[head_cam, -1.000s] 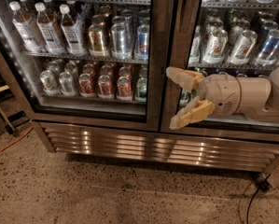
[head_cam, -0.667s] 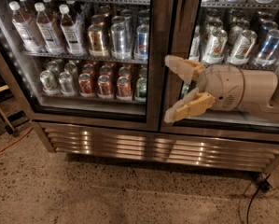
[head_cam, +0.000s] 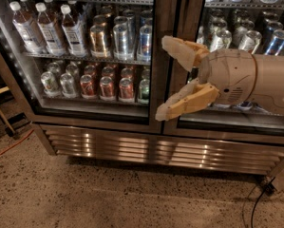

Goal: Open left fridge door

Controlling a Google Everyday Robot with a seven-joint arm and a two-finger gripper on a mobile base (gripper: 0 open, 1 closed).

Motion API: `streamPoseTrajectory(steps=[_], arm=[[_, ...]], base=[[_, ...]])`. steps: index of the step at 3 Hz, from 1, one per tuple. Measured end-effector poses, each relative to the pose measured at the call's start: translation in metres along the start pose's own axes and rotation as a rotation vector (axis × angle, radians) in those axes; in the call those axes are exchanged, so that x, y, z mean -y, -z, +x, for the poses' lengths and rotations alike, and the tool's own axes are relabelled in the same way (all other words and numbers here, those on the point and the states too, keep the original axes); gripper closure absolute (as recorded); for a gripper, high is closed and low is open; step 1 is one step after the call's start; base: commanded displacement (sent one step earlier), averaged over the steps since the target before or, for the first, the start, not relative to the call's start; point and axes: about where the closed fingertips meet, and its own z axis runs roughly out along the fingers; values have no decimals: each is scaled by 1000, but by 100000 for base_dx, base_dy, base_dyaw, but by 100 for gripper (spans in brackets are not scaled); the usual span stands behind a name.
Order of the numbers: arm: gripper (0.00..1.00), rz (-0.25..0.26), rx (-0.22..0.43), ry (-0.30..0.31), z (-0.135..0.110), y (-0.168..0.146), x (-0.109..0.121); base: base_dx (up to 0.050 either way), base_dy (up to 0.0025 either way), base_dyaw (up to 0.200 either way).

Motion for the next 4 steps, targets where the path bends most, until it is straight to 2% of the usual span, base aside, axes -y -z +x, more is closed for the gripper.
streamPoseTrajectory(steps=[1,2,3,4], arm=[[0,26,1,-41,7,-4,10],[0,104,-25,-54,4,-9,46],[0,104,-25,-54,4,-9,46],[0,134,-21,-74,6,-9,48]], base=[[0,0,0],[0,0,0],[0,0,0],[0,0,0]])
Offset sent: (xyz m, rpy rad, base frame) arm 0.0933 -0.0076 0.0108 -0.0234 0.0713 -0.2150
